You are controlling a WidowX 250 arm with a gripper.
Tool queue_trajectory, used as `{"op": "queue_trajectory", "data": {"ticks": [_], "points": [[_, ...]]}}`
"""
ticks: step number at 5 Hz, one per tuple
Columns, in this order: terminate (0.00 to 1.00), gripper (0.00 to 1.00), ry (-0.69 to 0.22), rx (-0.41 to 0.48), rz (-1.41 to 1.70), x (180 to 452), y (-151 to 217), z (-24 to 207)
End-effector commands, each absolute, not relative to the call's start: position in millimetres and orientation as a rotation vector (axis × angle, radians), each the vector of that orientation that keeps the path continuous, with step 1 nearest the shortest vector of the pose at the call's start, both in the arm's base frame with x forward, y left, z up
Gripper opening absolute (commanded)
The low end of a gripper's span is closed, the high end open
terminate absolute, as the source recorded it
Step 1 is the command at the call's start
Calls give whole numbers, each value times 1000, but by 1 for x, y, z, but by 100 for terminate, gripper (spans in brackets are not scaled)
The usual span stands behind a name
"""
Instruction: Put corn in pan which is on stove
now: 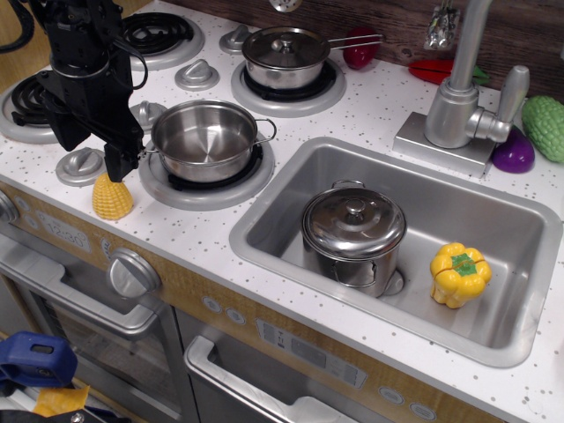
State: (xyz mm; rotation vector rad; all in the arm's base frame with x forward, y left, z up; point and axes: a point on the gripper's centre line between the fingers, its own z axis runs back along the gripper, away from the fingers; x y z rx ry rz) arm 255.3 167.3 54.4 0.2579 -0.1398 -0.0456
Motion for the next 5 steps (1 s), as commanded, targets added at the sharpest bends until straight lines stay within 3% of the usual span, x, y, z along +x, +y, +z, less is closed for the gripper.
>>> {"op": "queue_trajectory", "data": {"ticks": [1,4,5], "points": [[0,100,-140,258,-46,255,167,54],[0,100,-154,209,-63,261,179,25],[0,0,-146,176,-57,262,180,14]]}}
